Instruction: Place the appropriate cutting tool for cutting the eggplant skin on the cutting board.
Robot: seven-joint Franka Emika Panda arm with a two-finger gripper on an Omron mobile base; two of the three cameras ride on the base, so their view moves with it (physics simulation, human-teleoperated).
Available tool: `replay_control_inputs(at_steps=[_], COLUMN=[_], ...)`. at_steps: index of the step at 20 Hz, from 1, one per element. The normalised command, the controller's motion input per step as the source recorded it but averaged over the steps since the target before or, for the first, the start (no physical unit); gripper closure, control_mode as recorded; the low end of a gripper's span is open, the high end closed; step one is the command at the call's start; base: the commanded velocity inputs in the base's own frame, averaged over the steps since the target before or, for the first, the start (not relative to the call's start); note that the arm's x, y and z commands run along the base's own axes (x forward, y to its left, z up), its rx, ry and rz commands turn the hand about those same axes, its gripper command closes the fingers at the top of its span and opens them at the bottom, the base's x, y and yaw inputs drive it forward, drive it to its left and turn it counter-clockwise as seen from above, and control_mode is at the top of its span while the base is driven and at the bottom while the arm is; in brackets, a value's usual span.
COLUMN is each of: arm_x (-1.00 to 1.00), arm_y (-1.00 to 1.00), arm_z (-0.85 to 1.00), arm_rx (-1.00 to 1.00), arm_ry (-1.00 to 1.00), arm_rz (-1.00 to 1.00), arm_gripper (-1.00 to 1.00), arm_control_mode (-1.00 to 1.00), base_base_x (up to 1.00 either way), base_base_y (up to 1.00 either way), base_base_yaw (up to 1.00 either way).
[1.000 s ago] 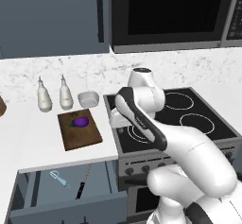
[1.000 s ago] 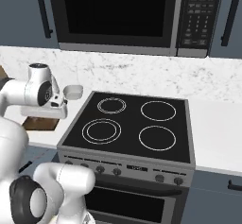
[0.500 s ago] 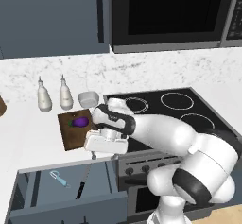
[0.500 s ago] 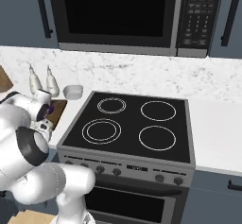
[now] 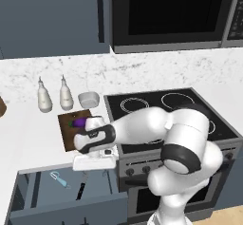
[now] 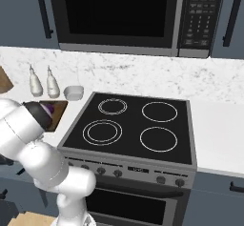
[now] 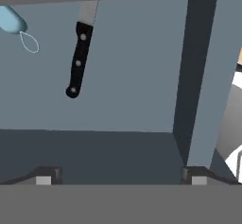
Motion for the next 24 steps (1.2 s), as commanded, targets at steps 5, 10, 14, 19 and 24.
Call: replay_control_inputs(at_steps=[5, 10, 14, 19, 24], arm_x=[-0.01, 0.00, 0.00, 0.00, -0.01], arm_y=[0.01, 0.07, 0.09, 0.06, 0.18], arm_z=[-0.35, -0.49, -0.49, -0.51, -0.34], arm_rx=[-0.05, 0.00, -0.02, -0.09, -0.13], arm_ry=[0.01, 0.07, 0.09, 0.06, 0.10], arm_rz=[-0.16, -0.21, -0.18, -0.13, -0.09], arm_gripper=[-1.00, -1.00, -1.00, -1.00, -1.00], arm_control_mode=[-1.00, -1.00, -1.00, -1.00, -1.00], base_base_x=[0.00, 0.00, 0.00, 0.00, 0.00], base_base_y=[0.00, 0.00, 0.00, 0.00, 0.00], base_base_yaw=[0.00, 0.00, 0.00, 0.00, 0.00])
